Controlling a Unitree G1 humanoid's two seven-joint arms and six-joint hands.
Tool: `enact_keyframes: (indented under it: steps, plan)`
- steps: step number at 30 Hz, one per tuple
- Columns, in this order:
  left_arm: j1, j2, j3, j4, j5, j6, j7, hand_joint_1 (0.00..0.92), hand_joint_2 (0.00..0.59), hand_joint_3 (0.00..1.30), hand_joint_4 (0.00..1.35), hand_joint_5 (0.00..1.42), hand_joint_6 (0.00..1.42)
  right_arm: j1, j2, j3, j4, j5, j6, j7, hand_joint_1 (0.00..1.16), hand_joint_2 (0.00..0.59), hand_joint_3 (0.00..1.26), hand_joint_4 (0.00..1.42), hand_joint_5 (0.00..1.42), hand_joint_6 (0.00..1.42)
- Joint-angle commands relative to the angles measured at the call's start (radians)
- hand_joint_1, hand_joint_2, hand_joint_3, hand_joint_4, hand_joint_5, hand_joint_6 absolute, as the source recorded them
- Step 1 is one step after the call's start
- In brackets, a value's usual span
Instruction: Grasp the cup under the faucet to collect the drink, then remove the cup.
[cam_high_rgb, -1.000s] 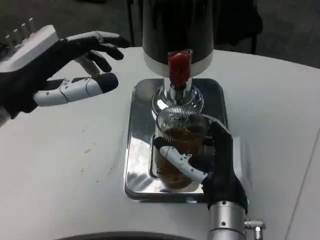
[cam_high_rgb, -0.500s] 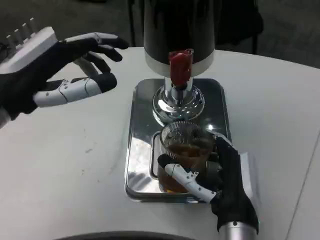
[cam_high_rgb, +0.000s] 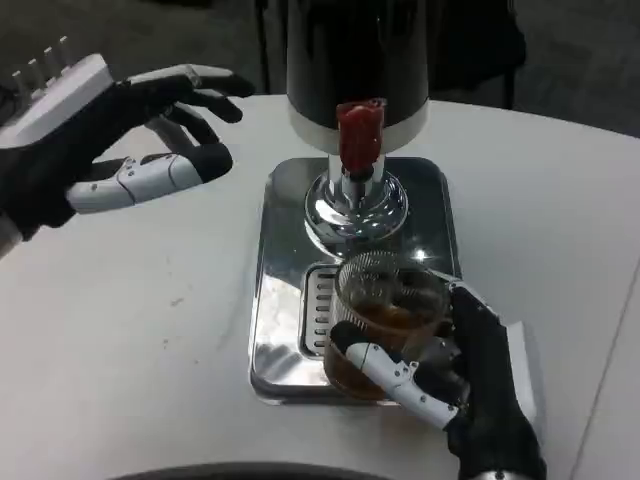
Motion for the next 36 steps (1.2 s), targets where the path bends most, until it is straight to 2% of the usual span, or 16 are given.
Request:
enact_keyframes:
  steps: [1, 9, 15, 24, 29, 33, 36]
  plan:
    - [0.023, 0.002, 0.015, 0.004, -0.010, 0.004, 0.016, 0.000, 0.118, 0.28, 0.33, 0.45, 0.55, 0.037, 0.066, 0.019, -0.094, -0.020, -0.009, 0.016, 0.77, 0.212, 0.77, 0.84, 0.98, 0.99]
    - [0.108, 0.012, 0.049, -0.024, -0.012, 0.015, 0.025, 0.000, 0.118, 0.28, 0.33, 0.45, 0.55, 0.103, 0.042, 0.017, -0.191, -0.037, 0.002, 0.070, 0.77, 0.212, 0.78, 0.86, 0.99, 1.00]
    - [0.255, 0.016, 0.103, -0.101, -0.010, 0.045, 0.047, 0.000, 0.118, 0.28, 0.33, 0.45, 0.55, 0.125, 0.030, 0.013, -0.240, -0.051, 0.016, 0.114, 0.77, 0.205, 0.79, 0.86, 1.00, 1.02]
    - [0.457, 0.001, 0.152, -0.229, 0.006, 0.095, 0.078, 0.000, 0.118, 0.28, 0.32, 0.42, 0.51, 0.145, 0.033, 0.011, -0.258, -0.061, 0.023, 0.153, 0.78, 0.203, 0.80, 0.87, 1.01, 1.02]
    - [0.565, -0.016, 0.151, -0.313, 0.028, 0.128, 0.095, 0.000, 0.122, 0.27, 0.30, 0.39, 0.48, 0.140, 0.033, 0.009, -0.258, -0.069, 0.025, 0.165, 0.78, 0.197, 0.80, 0.87, 1.01, 1.03]
    - [0.675, -0.033, 0.132, -0.415, 0.097, 0.143, 0.110, 0.000, 0.124, 0.25, 0.25, 0.33, 0.43, 0.138, 0.010, 0.011, -0.269, -0.098, 0.020, 0.189, 0.78, 0.195, 0.80, 0.88, 1.02, 1.03]
    - [0.730, -0.048, 0.129, -0.475, 0.136, 0.140, 0.124, 0.000, 0.125, 0.24, 0.21, 0.28, 0.40, 0.143, 0.010, 0.001, -0.278, -0.099, 0.022, 0.209, 0.78, 0.195, 0.80, 0.88, 1.02, 1.04]
